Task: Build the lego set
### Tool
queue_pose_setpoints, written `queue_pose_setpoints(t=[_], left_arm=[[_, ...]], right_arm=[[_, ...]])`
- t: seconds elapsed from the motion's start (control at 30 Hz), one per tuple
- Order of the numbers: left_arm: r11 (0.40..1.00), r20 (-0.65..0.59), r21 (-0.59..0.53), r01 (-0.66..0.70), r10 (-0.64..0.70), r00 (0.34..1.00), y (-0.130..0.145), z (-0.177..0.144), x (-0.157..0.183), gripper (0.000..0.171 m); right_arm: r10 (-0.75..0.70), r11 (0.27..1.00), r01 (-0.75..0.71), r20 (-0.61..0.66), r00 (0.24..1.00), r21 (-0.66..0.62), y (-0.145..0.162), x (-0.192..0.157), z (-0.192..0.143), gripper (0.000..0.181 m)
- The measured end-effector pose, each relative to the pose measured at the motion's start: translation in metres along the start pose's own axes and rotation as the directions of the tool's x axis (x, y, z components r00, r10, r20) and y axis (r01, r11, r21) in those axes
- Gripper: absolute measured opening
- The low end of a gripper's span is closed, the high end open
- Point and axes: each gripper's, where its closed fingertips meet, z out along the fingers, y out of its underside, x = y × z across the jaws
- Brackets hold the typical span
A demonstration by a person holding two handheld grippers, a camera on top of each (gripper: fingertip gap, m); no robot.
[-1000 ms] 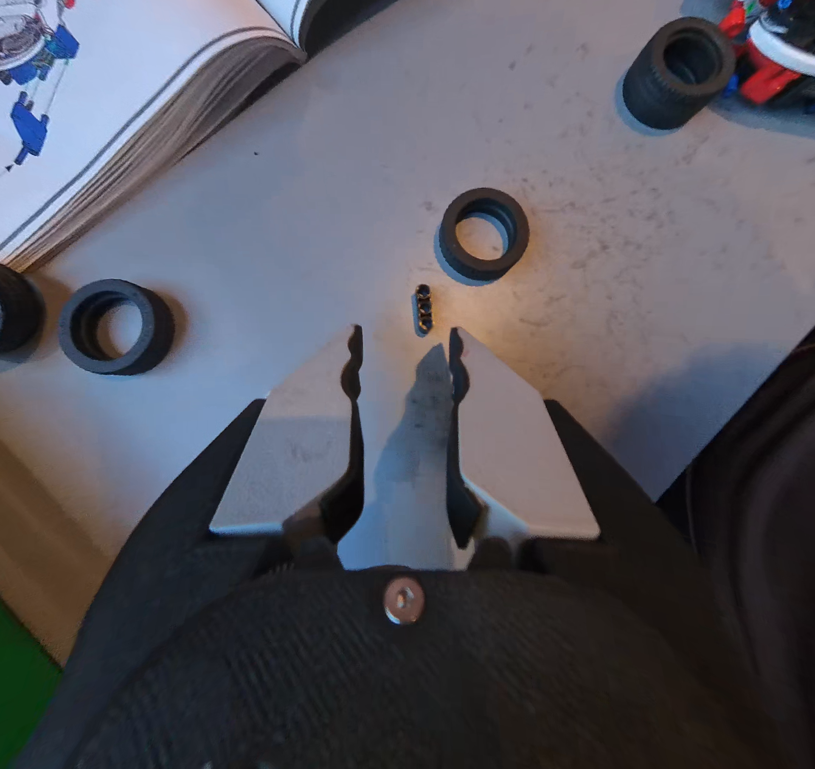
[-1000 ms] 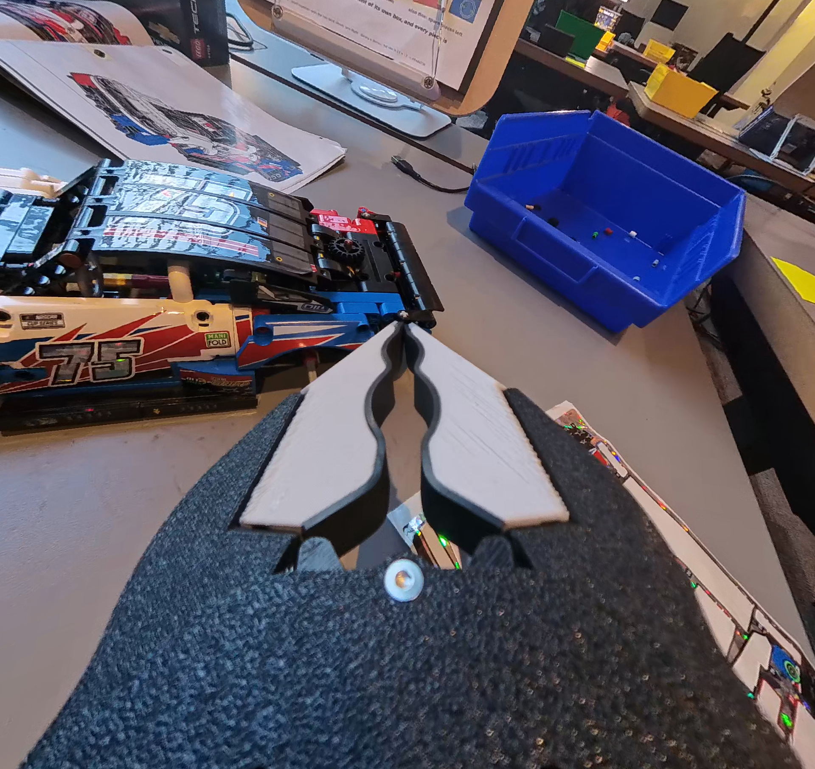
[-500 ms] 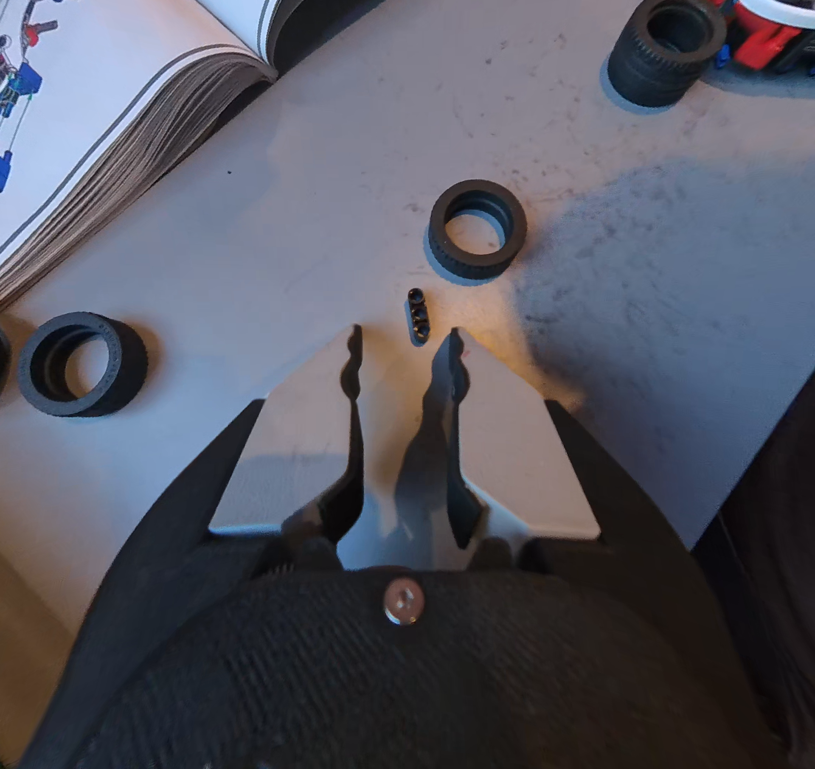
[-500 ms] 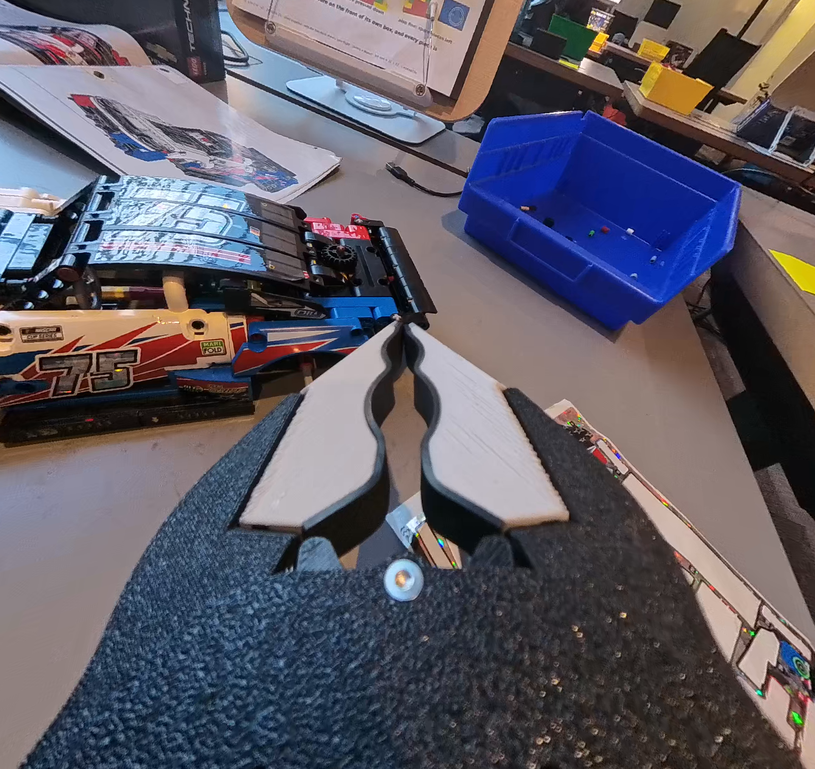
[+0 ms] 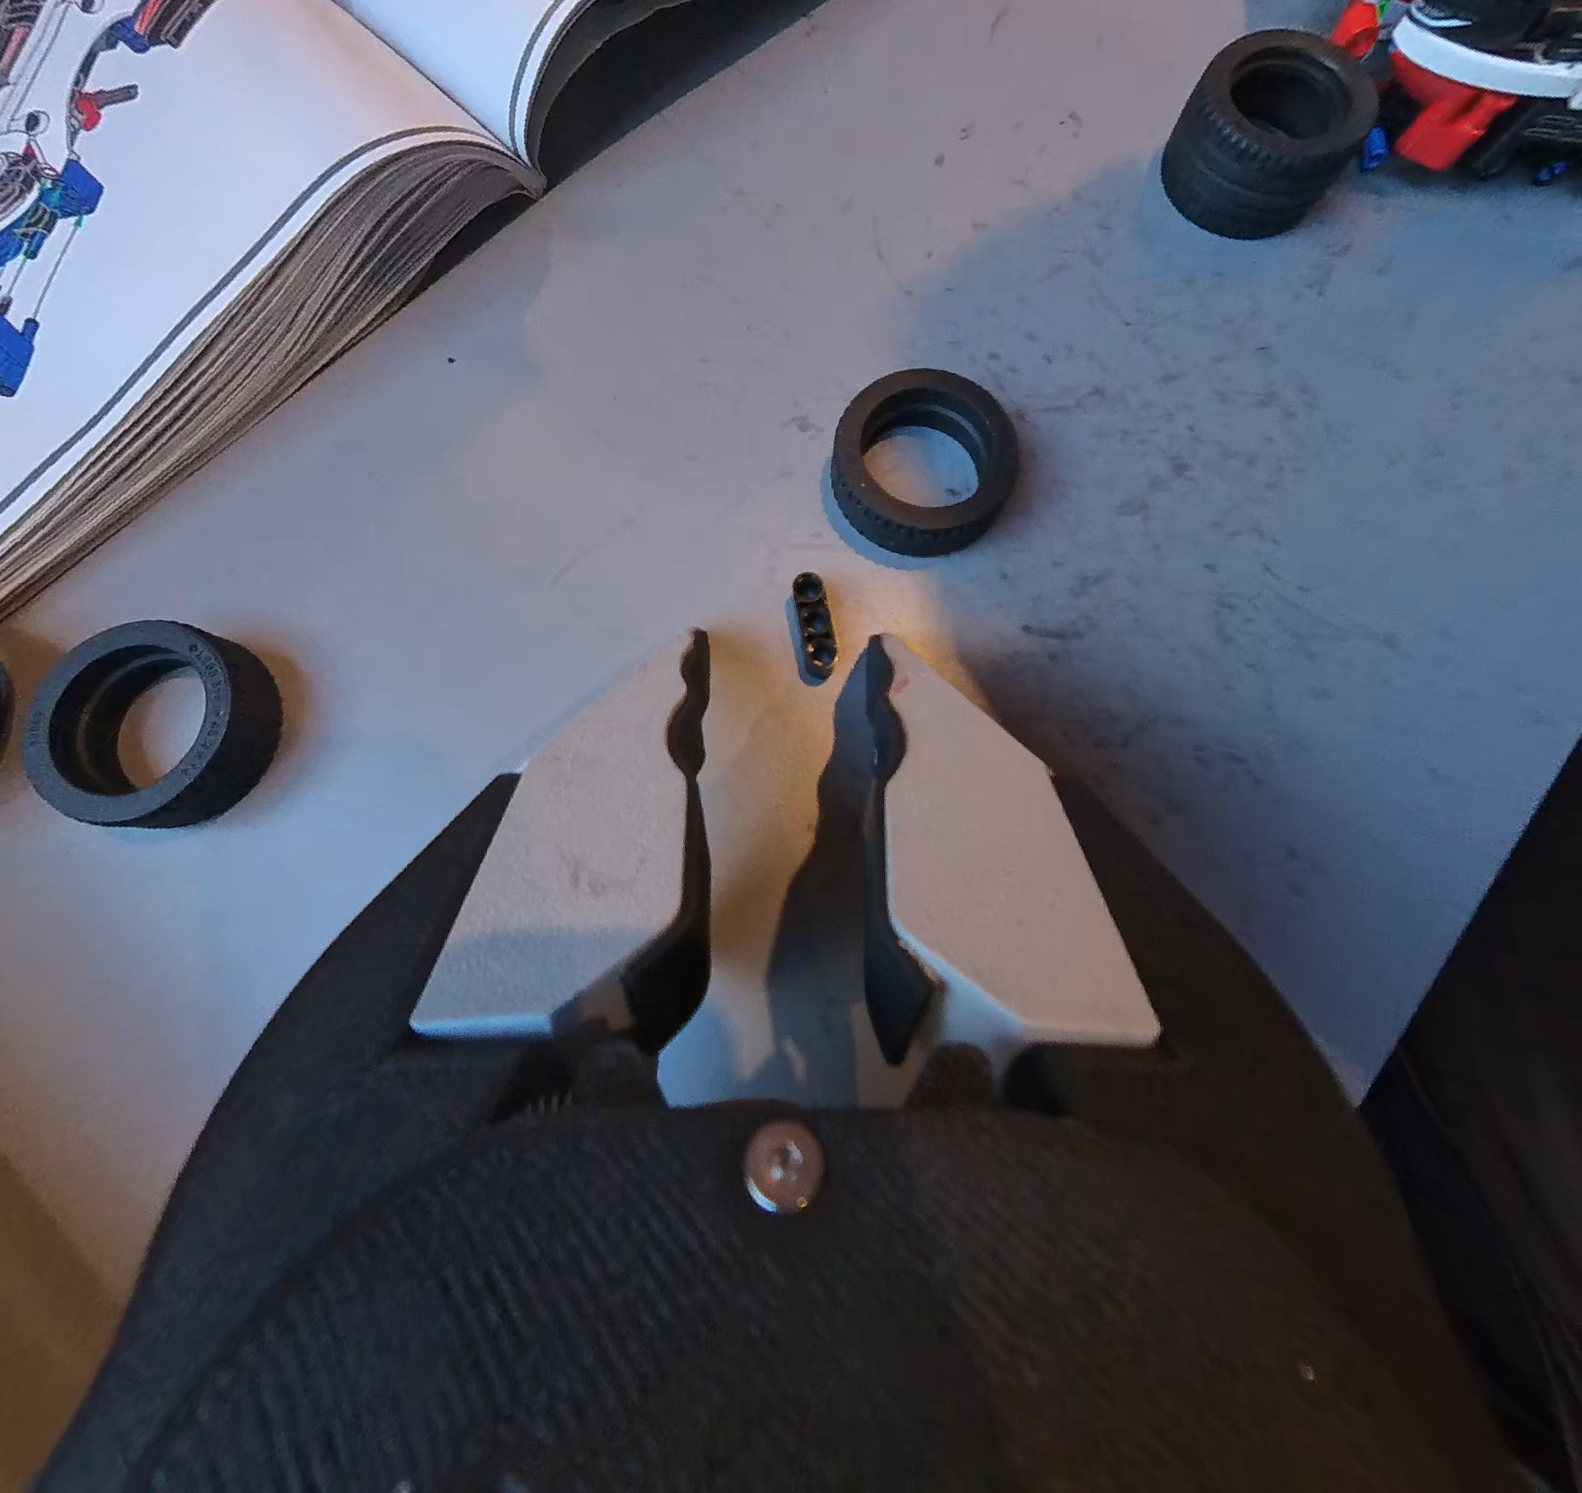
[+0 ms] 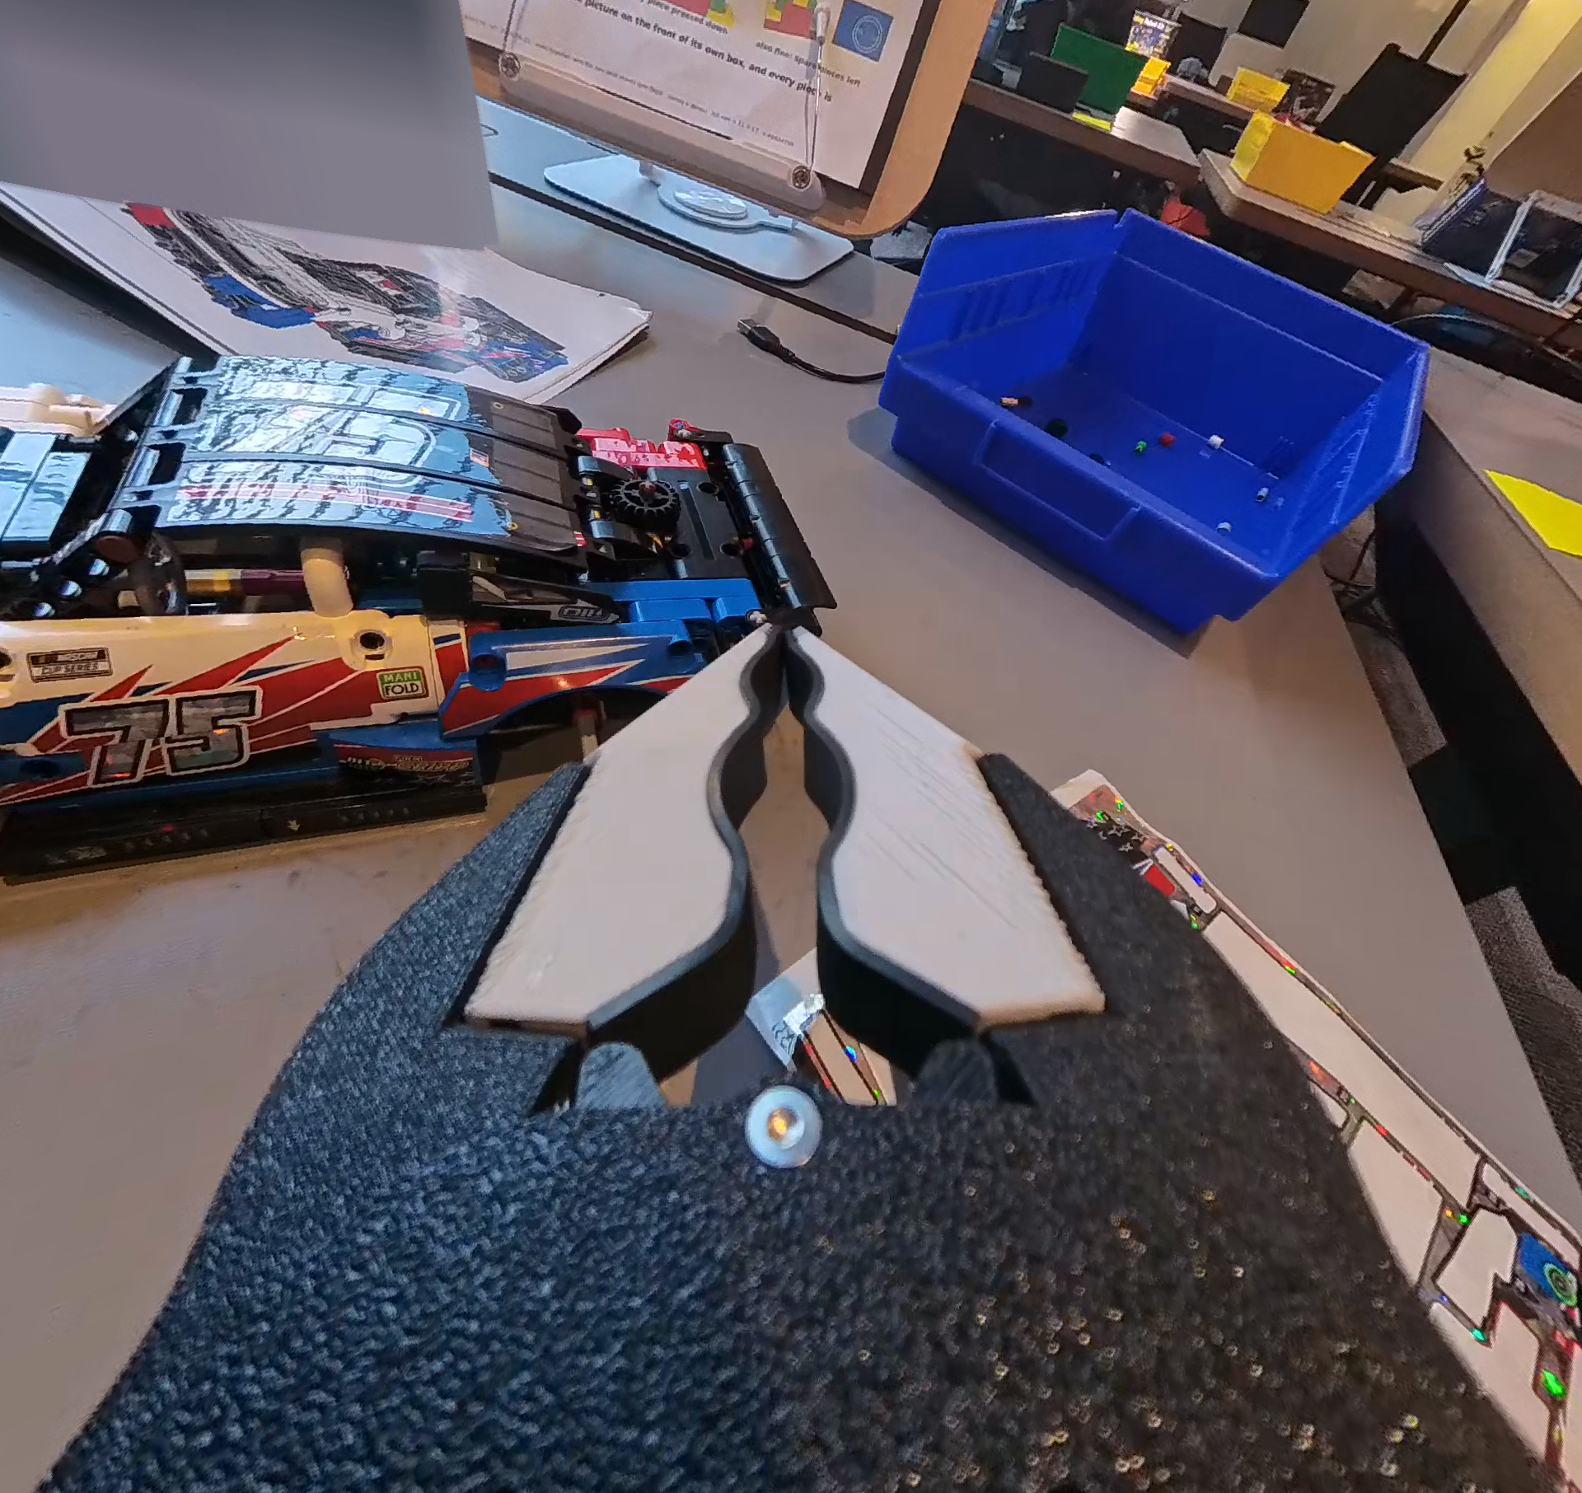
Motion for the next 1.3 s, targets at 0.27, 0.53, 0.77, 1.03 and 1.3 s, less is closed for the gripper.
queue_pose_setpoints(t=[0.27,0.53,0.77,1.03,1.3], left_arm=[[1.000,-0.013,-0.008,-0.012,0.012,1.000,0.002,-0.002,0.006,0.012],[1.000,-0.004,0.002,-0.031,0.031,0.999,0.004,-0.004,0.013,0.004],[0.968,0.090,0.030,-0.247,0.244,0.966,-0.004,-0.005,0.034,0.004],[0.633,0.169,0.254,-0.731,0.715,0.678,-0.064,0.008,0.155,0.004],[0.261,0.301,0.217,-0.941,0.899,0.319,-0.075,0.044,0.210,0.004]], right_arm=[[-0.001,1.000,0.001,0.005,1.000,0.013,-0.002,-0.001,-0.002,0.000],[-0.023,0.999,0.022,0.015,1.000,0.025,-0.003,-0.005,-0.003,0.000],[-0.033,0.998,0.032,0.016,0.999,0.054,-0.007,-0.007,-0.006,0.000],[-0.004,0.989,-0.014,0.122,0.993,0.145,-0.033,-0.034,-0.029,0.002],[-0.032,0.999,0.023,0.401,0.915,0.026,-0.027,-0.131,-0.067,0.010]])
